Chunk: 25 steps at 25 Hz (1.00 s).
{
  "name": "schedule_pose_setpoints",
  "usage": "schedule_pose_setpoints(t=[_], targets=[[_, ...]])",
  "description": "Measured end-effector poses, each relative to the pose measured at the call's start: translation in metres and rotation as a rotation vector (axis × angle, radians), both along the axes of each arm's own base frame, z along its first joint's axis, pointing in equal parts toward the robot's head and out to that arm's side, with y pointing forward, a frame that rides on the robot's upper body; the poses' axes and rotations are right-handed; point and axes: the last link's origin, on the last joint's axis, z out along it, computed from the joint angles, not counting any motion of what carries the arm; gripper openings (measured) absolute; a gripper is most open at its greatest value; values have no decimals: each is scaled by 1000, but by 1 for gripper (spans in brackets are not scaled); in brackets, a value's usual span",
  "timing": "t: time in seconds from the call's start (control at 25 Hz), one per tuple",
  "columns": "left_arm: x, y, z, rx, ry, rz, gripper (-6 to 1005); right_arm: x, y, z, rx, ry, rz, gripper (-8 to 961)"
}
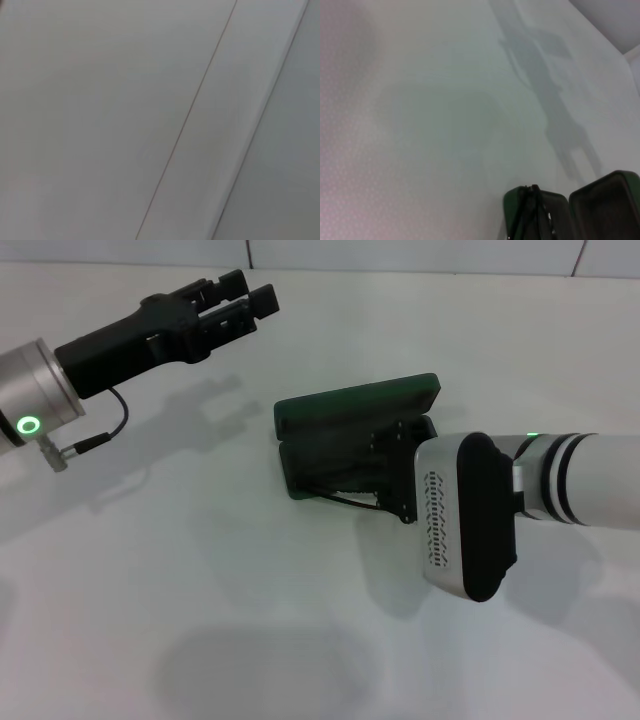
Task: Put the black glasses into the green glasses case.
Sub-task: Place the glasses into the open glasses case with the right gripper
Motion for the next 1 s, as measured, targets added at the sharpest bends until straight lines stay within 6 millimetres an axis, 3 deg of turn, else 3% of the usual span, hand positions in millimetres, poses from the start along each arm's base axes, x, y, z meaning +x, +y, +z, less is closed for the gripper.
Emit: schedule_pose_setpoints(t=[0.4, 0.8, 1.0], targets=[[2, 1, -1, -3, 3, -7, 696, 1, 0, -4, 10, 4, 9, 334], [1, 1, -1, -2, 6, -6, 696, -6, 0, -1, 10, 15, 20, 42], [-2, -1, 0, 0, 9, 1, 695, -15, 1, 4, 29, 38, 46, 42]])
